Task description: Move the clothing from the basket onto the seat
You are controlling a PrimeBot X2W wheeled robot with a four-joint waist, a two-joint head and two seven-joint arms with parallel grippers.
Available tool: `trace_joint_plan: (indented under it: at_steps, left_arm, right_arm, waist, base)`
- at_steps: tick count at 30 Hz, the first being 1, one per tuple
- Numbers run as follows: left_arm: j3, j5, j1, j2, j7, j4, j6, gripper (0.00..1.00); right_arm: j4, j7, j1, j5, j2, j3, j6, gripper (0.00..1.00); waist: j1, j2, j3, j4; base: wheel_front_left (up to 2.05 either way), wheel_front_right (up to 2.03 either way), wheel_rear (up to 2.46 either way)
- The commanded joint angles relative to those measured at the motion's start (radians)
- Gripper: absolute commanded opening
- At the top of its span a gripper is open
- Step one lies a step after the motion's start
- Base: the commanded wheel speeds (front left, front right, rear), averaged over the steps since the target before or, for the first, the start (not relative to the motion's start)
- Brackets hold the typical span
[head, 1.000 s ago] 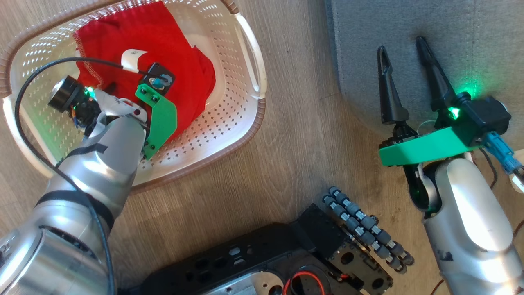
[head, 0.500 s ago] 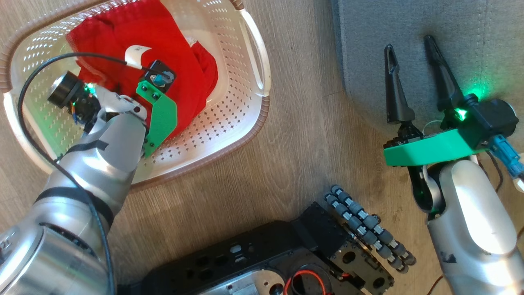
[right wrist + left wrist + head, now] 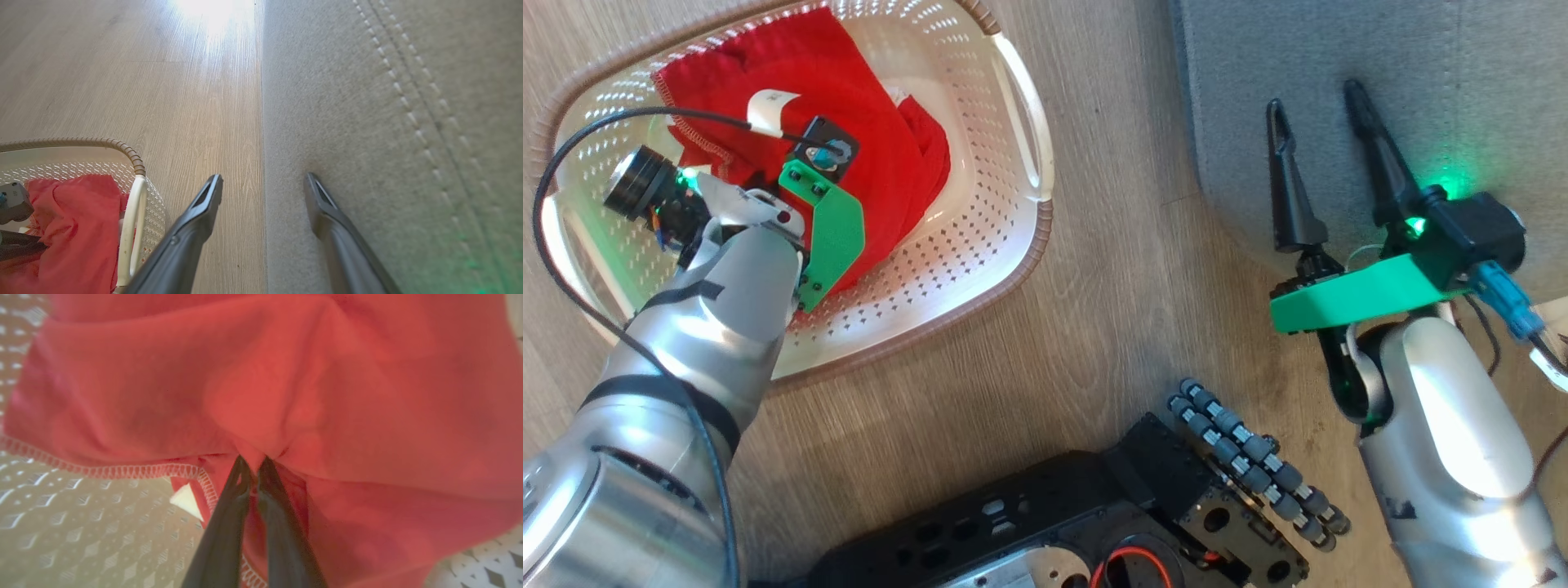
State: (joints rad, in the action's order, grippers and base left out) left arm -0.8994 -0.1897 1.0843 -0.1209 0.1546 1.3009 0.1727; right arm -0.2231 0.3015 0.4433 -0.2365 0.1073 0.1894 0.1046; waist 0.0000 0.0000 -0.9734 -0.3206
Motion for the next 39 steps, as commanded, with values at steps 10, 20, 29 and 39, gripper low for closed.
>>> trace_joint_plan:
  at_steps: [10,20,29,39]
  left_arm:
    - [0.04,-0.052,-0.06,-0.017,-0.092,-0.01,0.005,0.0]
    - [0.082,-0.132,-0.168,0.046,-0.284,-0.011,-0.012,0.0]
    - [0.146,-0.228,-0.246,0.068,-0.407,-0.06,-0.013,0.0]
    - [0.284,-0.226,-0.367,0.044,-0.416,-0.382,0.046,0.0]
  right_arm:
    - [-0.087,-0.04,0.029,-0.037,-0.009,0.056,0.026,1.0]
    - [-0.151,-0.04,-0.004,-0.02,0.038,0.038,0.026,1.0]
    - [-0.195,-0.04,-0.056,-0.01,0.052,0.038,0.026,1.0]
    - [-0.222,-0.04,-0.12,0.003,0.049,0.037,0.026,1.0]
  waist:
    - [0.0,0.0,0.105,-0.007]
    - [0.0,0.0,0.334,0.091]
    - [0.0,0.0,0.525,0.156]
    - [0.0,0.0,0.694,0.184]
  base:
    - [0.0,0.0,0.0]
    - [0.0,0.0,0.0]
    - [0.0,0.0,0.0]
    - [0.0,0.0,0.0]
